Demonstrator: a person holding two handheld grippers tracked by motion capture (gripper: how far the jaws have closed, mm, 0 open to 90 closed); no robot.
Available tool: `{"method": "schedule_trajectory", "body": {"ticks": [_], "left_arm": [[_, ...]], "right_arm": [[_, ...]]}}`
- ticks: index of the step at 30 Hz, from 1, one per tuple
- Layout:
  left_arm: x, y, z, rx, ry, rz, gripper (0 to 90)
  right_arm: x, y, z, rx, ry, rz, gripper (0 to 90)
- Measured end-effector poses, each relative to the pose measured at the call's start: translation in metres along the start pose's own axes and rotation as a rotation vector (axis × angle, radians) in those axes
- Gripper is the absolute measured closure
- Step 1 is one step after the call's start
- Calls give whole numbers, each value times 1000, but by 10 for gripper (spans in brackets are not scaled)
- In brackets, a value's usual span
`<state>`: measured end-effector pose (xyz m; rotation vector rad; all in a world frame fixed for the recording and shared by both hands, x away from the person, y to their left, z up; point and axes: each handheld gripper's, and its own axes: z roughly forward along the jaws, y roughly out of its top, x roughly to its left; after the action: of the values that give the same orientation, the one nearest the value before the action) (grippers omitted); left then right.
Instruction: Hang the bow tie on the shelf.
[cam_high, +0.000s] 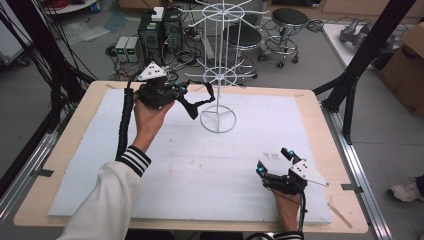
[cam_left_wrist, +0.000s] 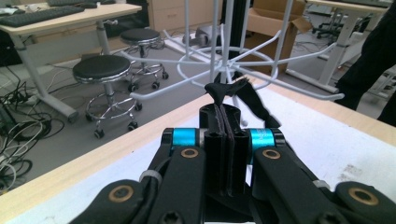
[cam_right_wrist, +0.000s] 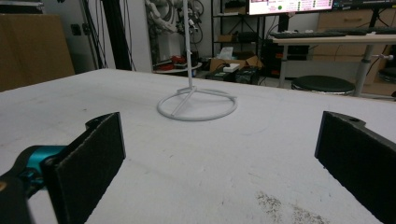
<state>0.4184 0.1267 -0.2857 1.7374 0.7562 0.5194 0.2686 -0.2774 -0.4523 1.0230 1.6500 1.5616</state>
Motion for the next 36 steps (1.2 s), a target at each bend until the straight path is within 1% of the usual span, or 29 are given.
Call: {"method": "schedule_trajectory", "body": {"ticks": [3,4,5,6,9,13,14,15,18,22,23,27,29,34,35,36], "left_arm": [[1,-3,2,11,7,-4,882],[1,-4,3,14,6,-11,882],[1,-4,3,14,6,-11,883],[2,-6,4,25,9,-9,883],[1,-9,6,27,8,-17,882],[2,-13,9,48,10,-15,882],[2,-15,9,50,10,-20,882],[2,-15,10,59,9,-18,882],[-1,-15,11,60,8,-4,882],[-3,-16,14,66,7,1,882],[-3,-17,16,86,8,8,882],[-5,-18,19,94,6,14,882],[-5,-19,20,106,5,11,882],[-8,-20,23,112,-5,14,877],[-8,-20,24,118,-17,3,872],[-8,-21,25,124,-17,3,867]], "right_arm": [[0,0,0,2,1,-2,6],[0,0,0,1,1,-1,6],[0,0,0,2,2,-2,6],[0,0,0,1,1,-2,6],[0,0,0,1,1,-3,6],[0,0,0,0,1,-2,6],[0,0,0,1,1,-3,6],[0,0,0,1,1,-2,7],[0,0,0,1,1,-1,6],[0,0,0,1,1,-2,6],[0,0,0,0,0,-2,6],[0,0,0,0,-1,1,6],[0,0,0,1,1,-3,6],[0,0,0,0,1,-2,6],[0,0,0,0,1,-2,6],[0,0,0,0,0,-1,6]]}}
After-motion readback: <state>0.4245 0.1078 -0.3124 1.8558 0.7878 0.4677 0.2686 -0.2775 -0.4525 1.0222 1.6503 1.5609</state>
